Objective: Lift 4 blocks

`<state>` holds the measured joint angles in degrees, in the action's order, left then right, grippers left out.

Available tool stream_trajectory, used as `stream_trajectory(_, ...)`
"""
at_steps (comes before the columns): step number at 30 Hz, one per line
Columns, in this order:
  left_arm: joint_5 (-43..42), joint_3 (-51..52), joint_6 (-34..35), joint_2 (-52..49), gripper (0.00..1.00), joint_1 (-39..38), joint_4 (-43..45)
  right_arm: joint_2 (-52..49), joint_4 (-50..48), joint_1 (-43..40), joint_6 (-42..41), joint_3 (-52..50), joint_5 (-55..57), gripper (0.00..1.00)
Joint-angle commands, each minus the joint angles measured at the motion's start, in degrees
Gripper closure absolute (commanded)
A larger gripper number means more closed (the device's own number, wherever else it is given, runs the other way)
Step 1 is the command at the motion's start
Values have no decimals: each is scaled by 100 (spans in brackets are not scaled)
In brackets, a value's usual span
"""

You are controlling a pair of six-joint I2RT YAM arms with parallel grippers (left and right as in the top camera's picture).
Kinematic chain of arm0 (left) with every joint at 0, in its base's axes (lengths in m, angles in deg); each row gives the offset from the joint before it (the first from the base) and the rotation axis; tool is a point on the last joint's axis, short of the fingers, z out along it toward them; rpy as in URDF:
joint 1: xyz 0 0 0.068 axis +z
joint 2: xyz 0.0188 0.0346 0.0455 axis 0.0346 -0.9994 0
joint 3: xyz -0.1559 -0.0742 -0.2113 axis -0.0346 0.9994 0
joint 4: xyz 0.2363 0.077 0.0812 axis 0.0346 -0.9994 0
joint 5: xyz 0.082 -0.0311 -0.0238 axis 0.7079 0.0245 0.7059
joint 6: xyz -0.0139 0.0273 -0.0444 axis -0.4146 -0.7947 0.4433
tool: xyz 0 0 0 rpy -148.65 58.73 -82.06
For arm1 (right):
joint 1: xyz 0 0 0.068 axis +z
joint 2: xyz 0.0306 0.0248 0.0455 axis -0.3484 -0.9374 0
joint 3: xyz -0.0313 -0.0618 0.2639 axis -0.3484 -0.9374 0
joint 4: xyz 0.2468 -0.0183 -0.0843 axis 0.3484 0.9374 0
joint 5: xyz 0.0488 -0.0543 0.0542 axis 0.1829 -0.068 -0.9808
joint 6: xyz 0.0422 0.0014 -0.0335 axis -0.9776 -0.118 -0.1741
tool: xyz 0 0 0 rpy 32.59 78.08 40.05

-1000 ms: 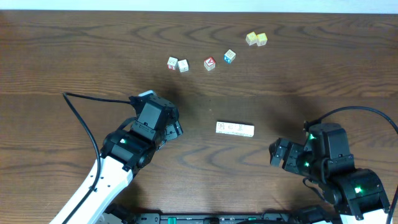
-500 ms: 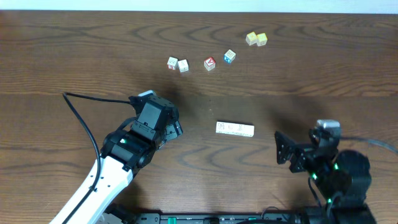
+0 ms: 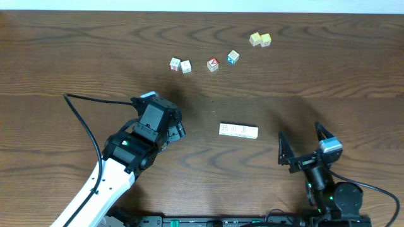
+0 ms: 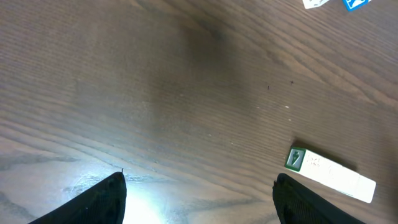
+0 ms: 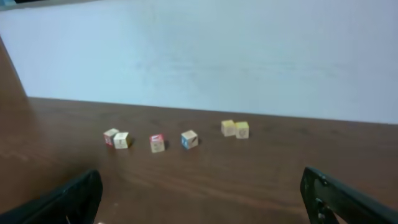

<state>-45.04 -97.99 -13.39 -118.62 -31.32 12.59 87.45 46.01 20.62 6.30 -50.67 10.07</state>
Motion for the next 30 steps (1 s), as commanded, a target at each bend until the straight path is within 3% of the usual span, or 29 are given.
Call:
stream_trajectory(1, 90, -98, -11, -2, 24, 28, -20, 57, -374, -50, 131, -297, 101, 1)
stream_trajectory(7, 92, -98, -11, -2, 24, 28, -20, 57, -446, -37, 63, -404, 734, 1)
stream_trajectory(12, 90, -98, -11, -2, 24, 28, -20, 57, 323, -13, -79, -404, 1499, 1)
stream_trajectory(30, 90, -98, -11, -2, 24, 28, -20, 55, 280, -15, -17, -402, 1521, 1)
